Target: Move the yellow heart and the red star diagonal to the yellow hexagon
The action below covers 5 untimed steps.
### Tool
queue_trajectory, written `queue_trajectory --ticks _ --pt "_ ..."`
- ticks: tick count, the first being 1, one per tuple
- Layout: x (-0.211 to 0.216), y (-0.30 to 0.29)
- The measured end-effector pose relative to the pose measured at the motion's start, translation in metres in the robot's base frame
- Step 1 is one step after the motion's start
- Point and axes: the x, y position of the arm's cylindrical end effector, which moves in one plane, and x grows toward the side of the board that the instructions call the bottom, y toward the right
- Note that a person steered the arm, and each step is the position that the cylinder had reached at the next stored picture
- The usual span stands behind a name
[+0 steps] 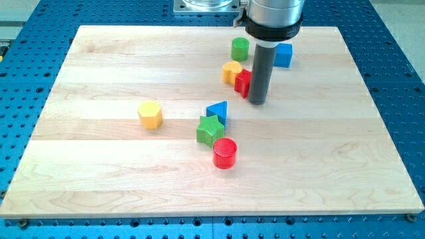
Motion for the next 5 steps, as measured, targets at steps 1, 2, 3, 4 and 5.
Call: queue_trajectory --ticks 1,2,3,4,5 --pt "-0.018 -0.015" --pt "-0.017 -0.051" --pt "0.012 0.028" --pt "-0.017 0.077" --pt "-0.057 0.037"
